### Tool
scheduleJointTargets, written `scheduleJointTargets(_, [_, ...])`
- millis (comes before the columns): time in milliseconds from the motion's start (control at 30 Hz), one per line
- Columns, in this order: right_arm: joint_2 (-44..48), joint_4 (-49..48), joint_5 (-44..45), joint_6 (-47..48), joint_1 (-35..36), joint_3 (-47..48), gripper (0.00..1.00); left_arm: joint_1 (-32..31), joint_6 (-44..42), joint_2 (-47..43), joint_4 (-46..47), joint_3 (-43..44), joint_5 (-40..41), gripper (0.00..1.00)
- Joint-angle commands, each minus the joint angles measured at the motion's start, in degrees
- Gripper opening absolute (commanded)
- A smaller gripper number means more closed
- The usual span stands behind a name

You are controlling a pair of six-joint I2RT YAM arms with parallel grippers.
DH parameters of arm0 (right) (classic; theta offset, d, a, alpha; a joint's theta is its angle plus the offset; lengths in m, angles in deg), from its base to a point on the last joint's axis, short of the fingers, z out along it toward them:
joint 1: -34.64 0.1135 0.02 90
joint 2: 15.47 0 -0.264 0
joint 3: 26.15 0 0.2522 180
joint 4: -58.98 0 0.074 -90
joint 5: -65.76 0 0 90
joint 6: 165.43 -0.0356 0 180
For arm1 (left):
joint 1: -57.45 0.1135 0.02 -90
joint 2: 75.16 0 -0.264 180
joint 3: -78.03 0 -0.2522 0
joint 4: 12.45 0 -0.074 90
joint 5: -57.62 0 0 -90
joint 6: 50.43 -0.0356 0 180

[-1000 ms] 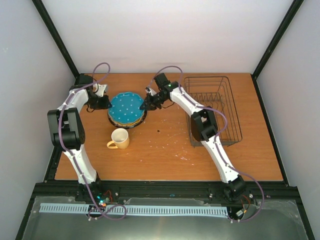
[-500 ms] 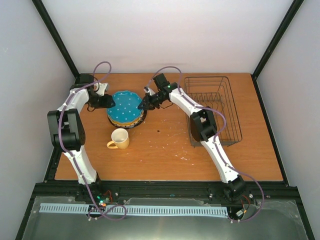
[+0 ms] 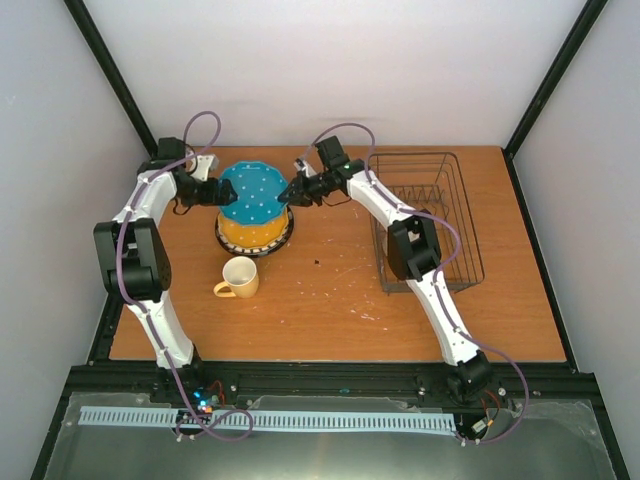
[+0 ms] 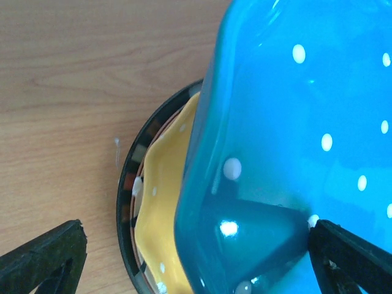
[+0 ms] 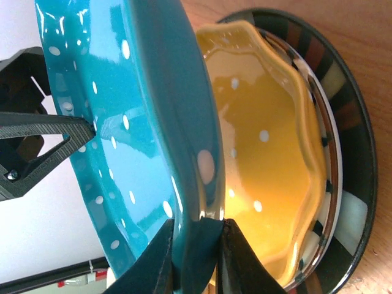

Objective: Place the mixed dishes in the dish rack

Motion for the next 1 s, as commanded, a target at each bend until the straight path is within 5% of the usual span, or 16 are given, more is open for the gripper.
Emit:
scheduleJointTargets(0, [8.33, -10.15, -7.44, -3.23, -0.71, 1.51, 0.03, -0.21, 1.83, -0.09, -0.08, 5.06, -4.69, 0.99])
scheduleJointTargets(167, [9.23, -11.33, -8.41, -3.85, -0.71, 1.61, 0.03, -0.2, 6.22, -1.12, 3.57, 7.83, -17.81, 0.86])
scheduleJointTargets(400, [11.16, -11.51, -9.09, -3.48, -0.71, 1.35, 0.03, -0.25, 13.56, -1.87, 10.79, 5.84, -33.75, 0.36])
scheduleJointTargets(467, [11.57, -11.29, -9.09, -3.14, -0.72, 1.28, 0.03, -0.22, 15.94, -2.63, 13.89, 4.04, -37.45, 0.05])
scheduleJointTargets(500, [11.78, -11.2, -8.9, -3.02, -0.72, 1.21, 0.03, -0.2, 17.43, -3.25, 15.75, 2.93, -39.36, 0.01])
scheduleJointTargets(633, [12.03, -11.09, -8.74, -2.66, -0.86, 0.82, 0.03, -0.24, 22.11, -6.07, 22.44, -1.09, -45.25, 0.01])
scheduleJointTargets(833, [12.51, -16.58, -10.88, -5.89, -1.37, -1.96, 0.4, -0.21, 29.64, -8.23, 31.5, -4.51, -52.47, 0.01])
scheduleJointTargets(967, [12.23, -21.5, -12.35, -8.97, -1.38, -2.76, 0.47, -0.2, 33.42, -8.45, 36.34, -5.71, -55.12, 0.01])
